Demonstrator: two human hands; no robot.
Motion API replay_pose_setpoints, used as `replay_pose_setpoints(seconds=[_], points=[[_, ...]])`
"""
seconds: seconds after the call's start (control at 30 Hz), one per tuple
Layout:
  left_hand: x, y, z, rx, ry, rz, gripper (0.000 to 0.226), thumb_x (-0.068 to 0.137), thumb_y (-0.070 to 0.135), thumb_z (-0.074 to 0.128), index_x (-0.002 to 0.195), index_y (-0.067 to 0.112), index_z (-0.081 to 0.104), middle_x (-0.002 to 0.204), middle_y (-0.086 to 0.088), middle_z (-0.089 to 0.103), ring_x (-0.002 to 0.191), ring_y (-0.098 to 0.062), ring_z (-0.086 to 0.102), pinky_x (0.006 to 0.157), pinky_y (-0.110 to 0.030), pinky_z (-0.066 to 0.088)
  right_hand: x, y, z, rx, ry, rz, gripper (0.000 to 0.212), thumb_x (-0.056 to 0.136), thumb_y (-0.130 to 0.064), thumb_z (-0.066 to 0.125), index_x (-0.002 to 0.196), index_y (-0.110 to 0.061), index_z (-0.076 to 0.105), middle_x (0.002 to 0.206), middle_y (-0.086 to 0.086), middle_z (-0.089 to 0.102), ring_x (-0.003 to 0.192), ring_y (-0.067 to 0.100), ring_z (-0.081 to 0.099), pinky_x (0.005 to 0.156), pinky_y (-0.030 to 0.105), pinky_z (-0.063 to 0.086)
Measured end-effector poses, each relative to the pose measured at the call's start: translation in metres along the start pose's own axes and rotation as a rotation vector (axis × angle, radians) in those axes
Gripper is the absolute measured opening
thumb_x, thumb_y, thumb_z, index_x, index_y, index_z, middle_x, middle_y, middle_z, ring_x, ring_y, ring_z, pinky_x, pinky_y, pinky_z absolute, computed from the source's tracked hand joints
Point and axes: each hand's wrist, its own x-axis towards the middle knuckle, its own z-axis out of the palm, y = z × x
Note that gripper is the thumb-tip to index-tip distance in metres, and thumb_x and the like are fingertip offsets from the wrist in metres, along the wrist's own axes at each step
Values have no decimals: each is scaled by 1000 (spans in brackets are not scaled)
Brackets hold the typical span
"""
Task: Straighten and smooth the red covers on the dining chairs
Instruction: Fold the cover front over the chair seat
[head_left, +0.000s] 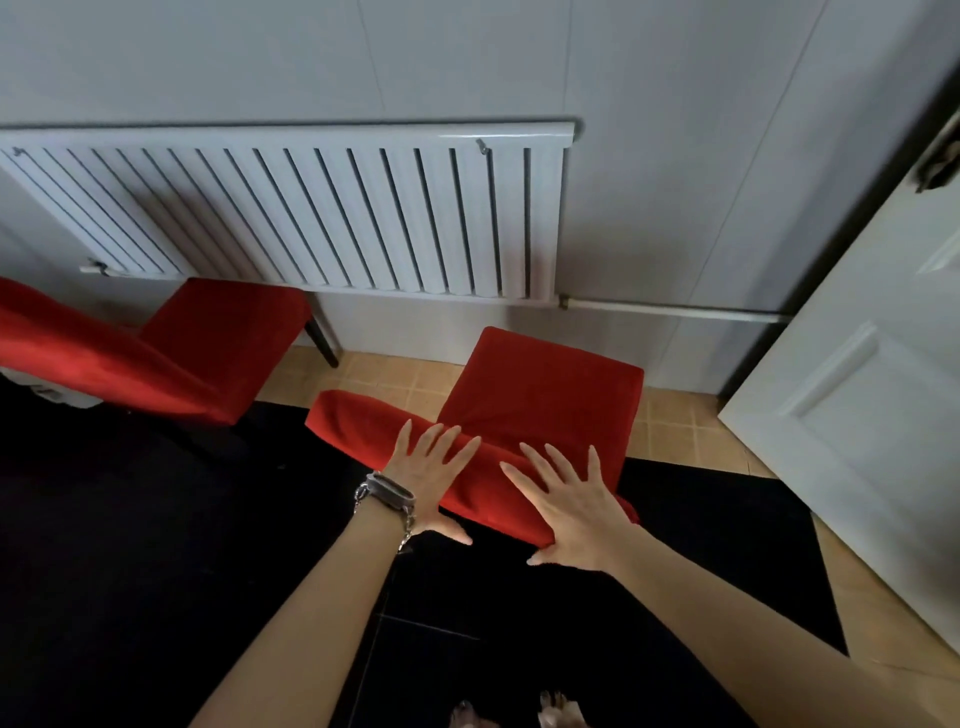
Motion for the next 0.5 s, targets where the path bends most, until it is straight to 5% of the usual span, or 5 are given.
replay_pose_setpoints(seconds=[0.1, 0.2, 0.4, 0.5], points=[[12, -14, 1, -154, -42, -49, 107, 62, 91, -6, 152, 33, 8, 160, 3, 10, 147, -19, 4, 114, -54, -9, 10, -9, 4, 173, 46, 43, 106, 72, -83, 44, 152, -33, -5, 161, 3, 2, 147, 27, 5, 112, 64, -5], [27, -38, -2, -238, -72, -150, 85, 80, 80, 7, 149, 34, 21, 158, 5, 19, 145, -20, 12, 115, -56, 0, 14, -12, 7, 366, 53, 203, 100, 68, -90, 26, 151, -39, 5, 159, -3, 17, 146, 21, 14, 113, 63, -5], [43, -109, -6, -243, -213, -178, 108, 55, 99, 14, 145, 40, 28, 154, 4, 27, 142, -26, 22, 111, -62, 8, 5, 0, 25, 269, 53, 305, 110, 60, -96, 27, 150, -41, -3, 157, -2, 20, 144, 22, 19, 112, 64, 3], [55, -138, -2, -416, -234, -222, 117, 53, 100, 17, 145, 30, 34, 135, 0, 50, 118, -21, 50, 99, -41, 38, 4, -2, 28, 336, 94, 390, 102, 59, -100, 16, 147, -49, 7, 154, -9, 28, 142, 20, 24, 112, 64, 0]])
